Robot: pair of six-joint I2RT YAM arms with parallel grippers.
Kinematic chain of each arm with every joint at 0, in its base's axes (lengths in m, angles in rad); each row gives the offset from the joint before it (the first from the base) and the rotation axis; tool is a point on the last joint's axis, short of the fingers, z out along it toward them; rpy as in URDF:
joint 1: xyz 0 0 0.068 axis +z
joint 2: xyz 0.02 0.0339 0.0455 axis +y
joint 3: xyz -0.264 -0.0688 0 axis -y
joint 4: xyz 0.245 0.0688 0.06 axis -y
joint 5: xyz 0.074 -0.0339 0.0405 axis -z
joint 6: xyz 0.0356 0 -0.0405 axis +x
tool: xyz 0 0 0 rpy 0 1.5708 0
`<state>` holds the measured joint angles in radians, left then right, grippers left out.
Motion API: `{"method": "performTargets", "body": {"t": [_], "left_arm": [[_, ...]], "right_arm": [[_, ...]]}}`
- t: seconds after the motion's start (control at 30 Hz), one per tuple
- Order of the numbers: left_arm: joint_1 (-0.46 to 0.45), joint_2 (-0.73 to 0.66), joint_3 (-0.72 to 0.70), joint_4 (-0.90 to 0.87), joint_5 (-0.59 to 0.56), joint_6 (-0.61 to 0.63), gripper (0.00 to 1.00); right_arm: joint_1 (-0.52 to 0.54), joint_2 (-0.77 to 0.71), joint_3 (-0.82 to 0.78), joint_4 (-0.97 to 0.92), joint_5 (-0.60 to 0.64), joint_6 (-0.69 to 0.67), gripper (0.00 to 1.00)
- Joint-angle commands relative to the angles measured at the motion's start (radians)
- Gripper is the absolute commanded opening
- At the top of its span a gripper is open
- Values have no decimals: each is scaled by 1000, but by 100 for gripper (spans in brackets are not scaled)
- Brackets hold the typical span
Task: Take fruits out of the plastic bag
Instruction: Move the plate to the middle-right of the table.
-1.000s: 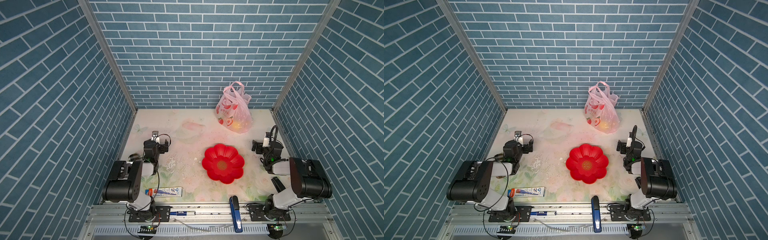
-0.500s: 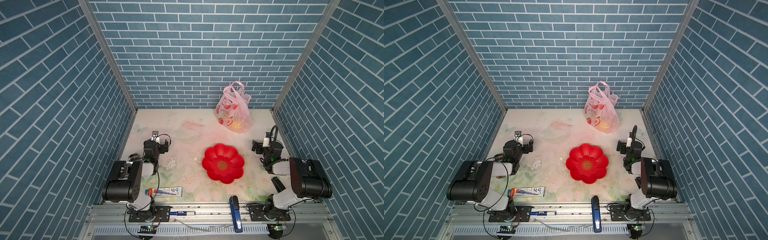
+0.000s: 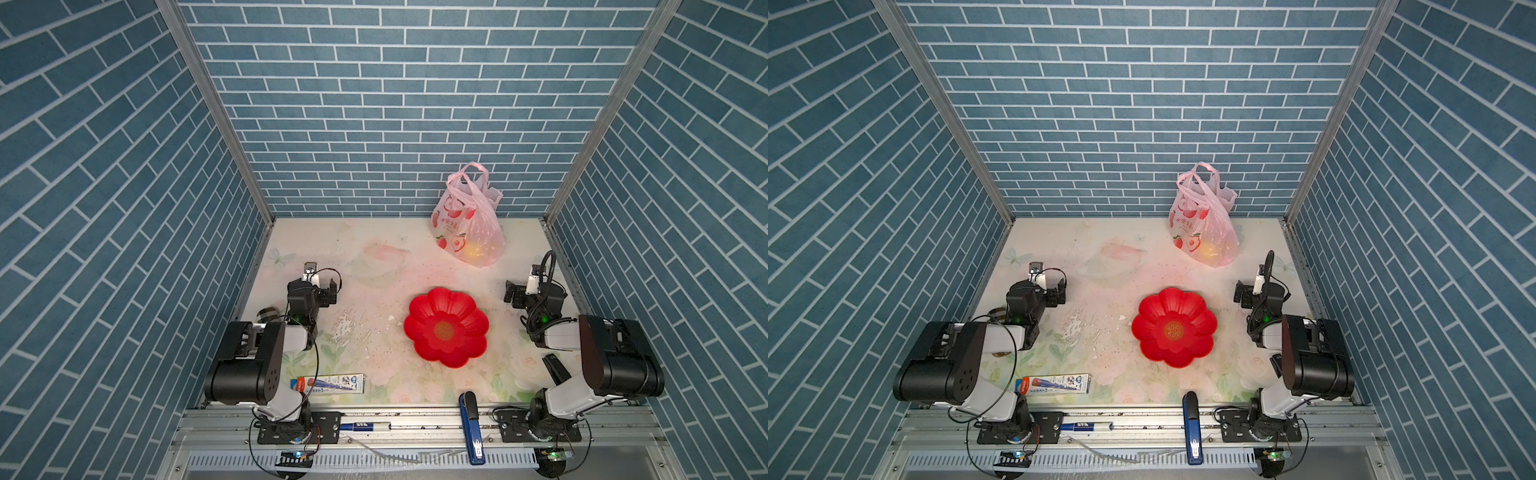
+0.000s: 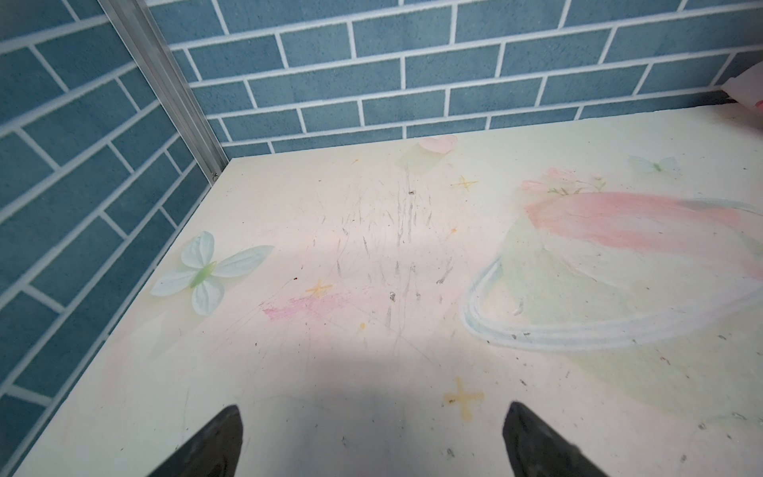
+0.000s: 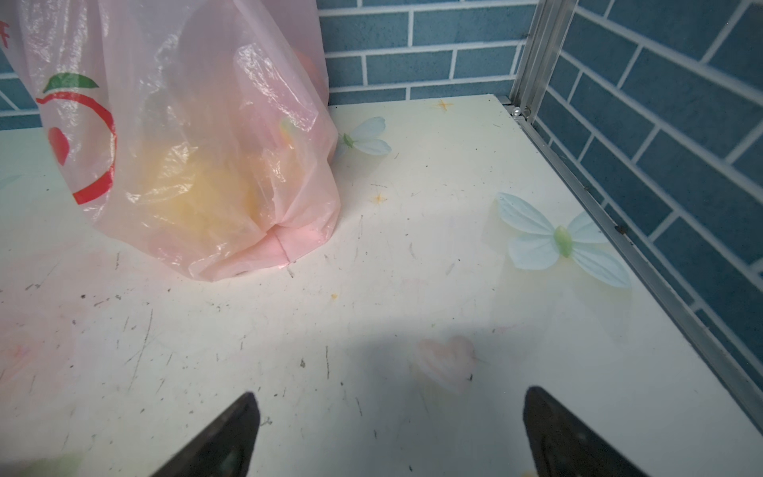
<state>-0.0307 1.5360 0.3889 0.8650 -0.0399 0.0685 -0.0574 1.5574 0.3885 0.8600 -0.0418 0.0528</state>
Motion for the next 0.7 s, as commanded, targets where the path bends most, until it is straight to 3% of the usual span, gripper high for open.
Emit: {"method": "performTargets", "body": {"t": [0.0, 0.27, 0.43, 0.57, 0.6, 0.67], "left_arm": [[0, -8, 2, -15, 5, 10, 99], [0, -53, 17, -68, 5, 14, 99], [0, -176, 178, -448, -177, -70, 99], [2, -217, 384, -903, -452, -345, 99], [11, -211, 406, -951, -473, -400, 99], [31, -197, 413, -941, -343, -395, 99]], "right_arm": [[-1, -16, 8, 0, 24, 5, 99], [-2, -60, 22, -61, 81, 30, 99], [-2, -177, 178, -446, 125, 69, 99], [-2, -222, 305, -719, 254, 285, 99], [-2, -229, 325, -781, 290, 349, 99], [-2, -234, 347, -849, 264, 380, 99]]}}
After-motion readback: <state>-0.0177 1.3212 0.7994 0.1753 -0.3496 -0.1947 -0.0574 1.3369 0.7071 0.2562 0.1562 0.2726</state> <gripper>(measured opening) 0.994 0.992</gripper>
